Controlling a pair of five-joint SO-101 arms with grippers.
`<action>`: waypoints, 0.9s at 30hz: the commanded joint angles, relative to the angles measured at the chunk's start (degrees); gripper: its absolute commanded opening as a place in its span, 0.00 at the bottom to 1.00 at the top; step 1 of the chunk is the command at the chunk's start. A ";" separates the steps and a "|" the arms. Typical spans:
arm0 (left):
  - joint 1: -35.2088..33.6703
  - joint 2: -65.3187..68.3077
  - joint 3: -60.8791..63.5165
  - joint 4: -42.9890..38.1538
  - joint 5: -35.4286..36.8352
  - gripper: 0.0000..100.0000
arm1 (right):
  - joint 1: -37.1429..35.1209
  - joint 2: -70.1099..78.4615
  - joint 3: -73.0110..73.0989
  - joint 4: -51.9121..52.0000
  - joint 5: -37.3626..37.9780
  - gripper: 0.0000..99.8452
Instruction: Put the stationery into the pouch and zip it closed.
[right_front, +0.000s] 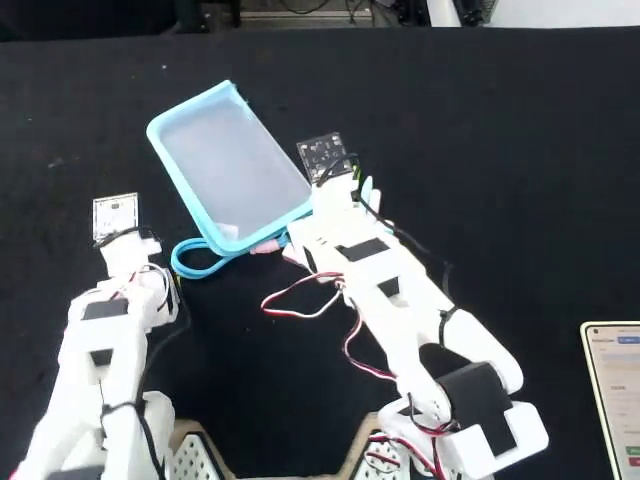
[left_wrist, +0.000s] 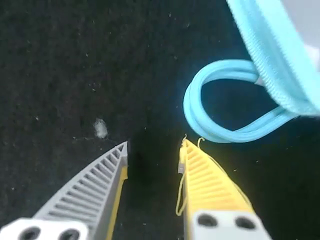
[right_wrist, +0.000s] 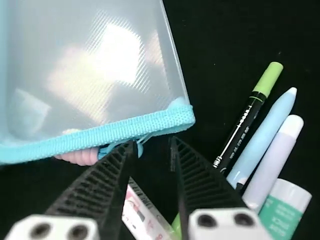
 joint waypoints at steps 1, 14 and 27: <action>0.66 2.46 -5.05 -0.88 -0.35 0.17 | 0.44 0.40 -2.15 -1.49 -4.75 0.19; 1.10 1.93 -5.32 -0.88 3.34 0.17 | -0.26 6.90 -6.37 -1.41 -5.63 0.22; 1.10 1.93 -5.32 -0.62 4.04 0.17 | -7.12 9.45 -8.31 -1.49 -9.32 0.22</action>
